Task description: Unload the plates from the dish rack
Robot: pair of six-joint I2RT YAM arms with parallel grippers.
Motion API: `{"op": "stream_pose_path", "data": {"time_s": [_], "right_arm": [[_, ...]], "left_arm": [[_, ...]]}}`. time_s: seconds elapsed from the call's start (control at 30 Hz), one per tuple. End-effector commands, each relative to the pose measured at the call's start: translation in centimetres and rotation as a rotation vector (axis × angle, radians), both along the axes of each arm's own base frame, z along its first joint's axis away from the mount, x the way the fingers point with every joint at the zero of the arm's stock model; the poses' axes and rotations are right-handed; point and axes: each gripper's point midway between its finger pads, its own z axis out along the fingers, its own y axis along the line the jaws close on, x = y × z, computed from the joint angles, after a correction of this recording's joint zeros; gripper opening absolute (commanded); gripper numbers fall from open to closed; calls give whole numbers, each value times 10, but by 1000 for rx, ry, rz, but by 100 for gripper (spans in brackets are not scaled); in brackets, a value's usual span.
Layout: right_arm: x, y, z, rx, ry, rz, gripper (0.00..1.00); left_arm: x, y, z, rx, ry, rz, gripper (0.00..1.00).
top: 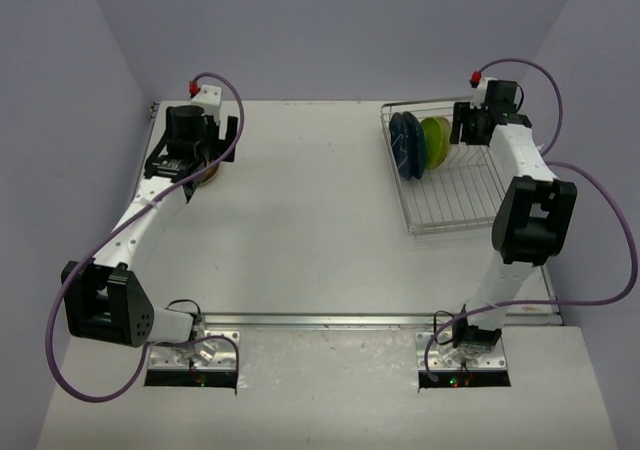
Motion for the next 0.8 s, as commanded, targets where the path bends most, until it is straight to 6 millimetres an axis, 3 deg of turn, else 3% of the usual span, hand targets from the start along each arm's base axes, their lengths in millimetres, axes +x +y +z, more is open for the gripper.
{"op": "stream_pose_path", "data": {"time_s": [0.0, 0.3, 0.47, 0.63, 0.77], "right_arm": [[19, -2, 13, -10, -50, 4, 63], [29, 21, -8, 58, -8, 65, 45], [28, 30, -9, 97, 1, 89, 32], [27, 37, 9, 111, -21, 106, 5], [23, 46, 36, 80, -70, 129, 0]], "left_arm": [[10, -6, 23, -16, -67, 0, 100], [8, -4, 22, -7, -61, 10, 100], [7, -5, 24, -8, -63, 5, 100], [6, -5, 26, -13, -63, 7, 100], [6, -5, 29, -19, -67, 13, 100]]}}
